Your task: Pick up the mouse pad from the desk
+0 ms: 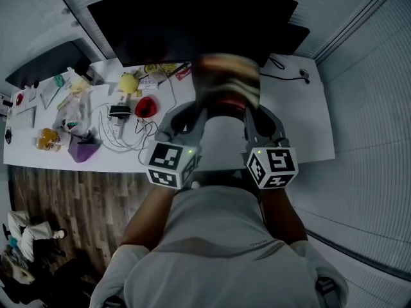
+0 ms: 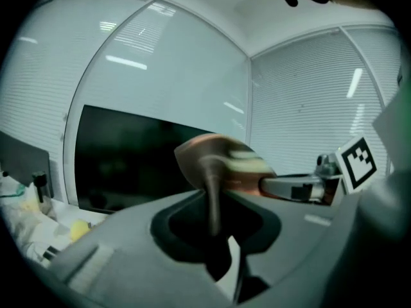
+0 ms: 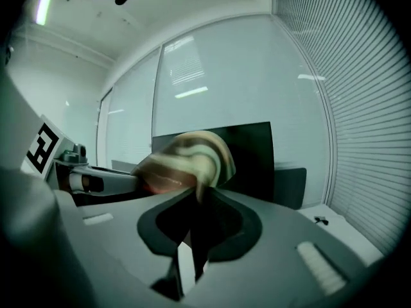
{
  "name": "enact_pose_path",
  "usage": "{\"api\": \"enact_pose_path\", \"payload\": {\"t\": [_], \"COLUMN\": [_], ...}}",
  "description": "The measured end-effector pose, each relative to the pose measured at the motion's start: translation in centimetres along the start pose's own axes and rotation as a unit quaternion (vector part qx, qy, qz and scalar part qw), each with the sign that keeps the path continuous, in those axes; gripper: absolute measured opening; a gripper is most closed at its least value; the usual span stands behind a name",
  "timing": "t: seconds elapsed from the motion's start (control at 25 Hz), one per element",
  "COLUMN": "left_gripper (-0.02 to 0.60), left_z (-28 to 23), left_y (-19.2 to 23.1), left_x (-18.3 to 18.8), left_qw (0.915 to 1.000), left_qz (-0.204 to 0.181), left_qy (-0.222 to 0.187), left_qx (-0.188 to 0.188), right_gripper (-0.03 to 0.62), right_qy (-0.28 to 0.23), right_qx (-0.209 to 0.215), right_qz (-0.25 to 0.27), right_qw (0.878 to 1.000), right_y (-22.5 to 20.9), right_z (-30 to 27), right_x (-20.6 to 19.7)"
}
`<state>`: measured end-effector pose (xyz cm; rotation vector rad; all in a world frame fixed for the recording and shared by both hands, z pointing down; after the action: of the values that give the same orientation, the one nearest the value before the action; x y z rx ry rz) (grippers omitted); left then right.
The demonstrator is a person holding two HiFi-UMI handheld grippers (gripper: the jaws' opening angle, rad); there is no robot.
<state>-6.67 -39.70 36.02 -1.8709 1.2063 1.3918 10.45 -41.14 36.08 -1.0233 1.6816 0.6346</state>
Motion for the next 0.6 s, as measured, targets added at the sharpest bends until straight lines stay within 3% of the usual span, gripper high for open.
{"api": "enact_pose_path", "payload": {"t": [0.28,0.6], "left_gripper": [0.072,0.072], "left_z": [4.0,4.8], "left_y": [0.3,-0.5], "left_x": [2.4,3.6], "left_qw": [0.9981,0.9961], "left_qz": [-0.02,-0.019], "left_qy": [-0.058,-0.076], "left_qx": [-0.003,-0.041], "right_gripper": [0.035,0.035], "right_qy": [-0.064,-0.077], "right_qx": [-0.023,-0.045], "right_qz": [0.027,0.039], "right_qw": [0.997,0.995], "right_y": [3.5,3.9], "right_z": [2.8,4.6], "right_x": [3.1,4.2]}}
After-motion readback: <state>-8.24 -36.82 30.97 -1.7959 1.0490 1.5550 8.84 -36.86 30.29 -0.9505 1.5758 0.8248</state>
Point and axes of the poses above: the fingertips, and each gripper's own axes: z backward along the fingers, y to its left, x out of its top, the point moved 6 cm from there along z, backward along the fingers, and after that the axes turned 10 degrees about y, right-handed, at the moved point
